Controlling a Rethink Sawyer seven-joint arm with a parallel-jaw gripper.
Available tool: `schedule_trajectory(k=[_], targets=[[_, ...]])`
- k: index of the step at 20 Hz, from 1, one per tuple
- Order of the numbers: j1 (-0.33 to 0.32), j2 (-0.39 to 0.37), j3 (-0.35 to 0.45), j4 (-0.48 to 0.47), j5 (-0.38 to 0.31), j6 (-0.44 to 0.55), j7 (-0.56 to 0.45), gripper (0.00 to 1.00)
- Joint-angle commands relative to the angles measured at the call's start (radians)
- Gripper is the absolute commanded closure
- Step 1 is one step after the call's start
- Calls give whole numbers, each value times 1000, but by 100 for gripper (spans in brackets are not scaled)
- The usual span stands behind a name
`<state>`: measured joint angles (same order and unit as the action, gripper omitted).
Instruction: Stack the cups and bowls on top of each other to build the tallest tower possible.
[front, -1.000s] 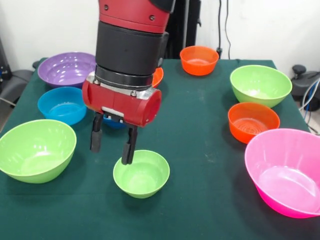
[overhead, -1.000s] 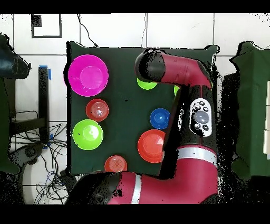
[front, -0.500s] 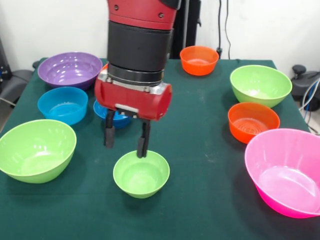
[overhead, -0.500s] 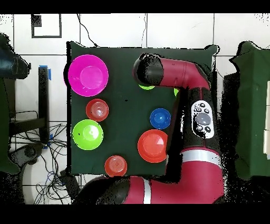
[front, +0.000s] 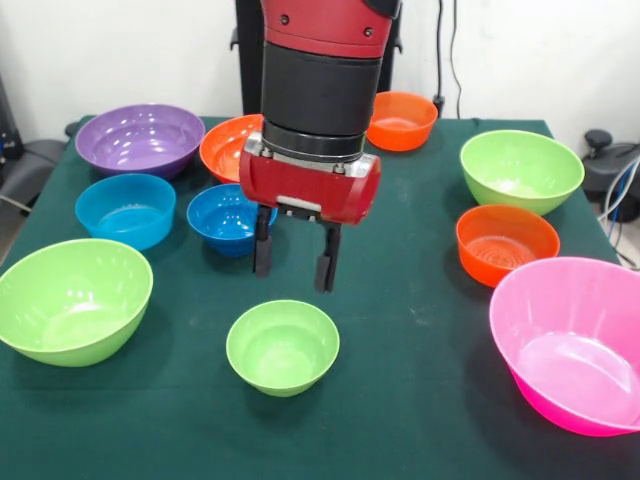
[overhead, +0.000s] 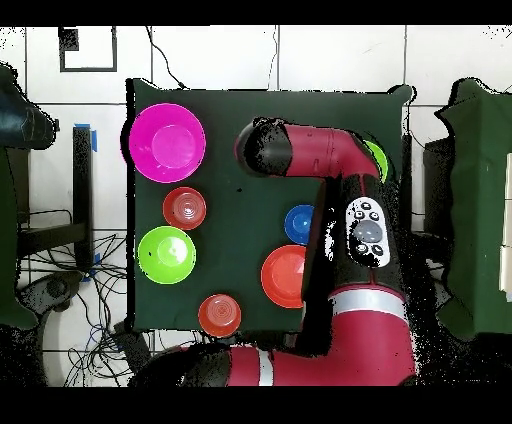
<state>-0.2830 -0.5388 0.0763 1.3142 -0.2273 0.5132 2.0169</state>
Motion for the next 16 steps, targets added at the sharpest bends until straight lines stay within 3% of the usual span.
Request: schedule_trajectory(k=[1,9,16], targets=[[-9,-7,101,216,-121,-100,-111,0],[-105,-85,181,367,-191,-148,-178,0],[-166,-108,230,414,-260,-155,-185,0]])
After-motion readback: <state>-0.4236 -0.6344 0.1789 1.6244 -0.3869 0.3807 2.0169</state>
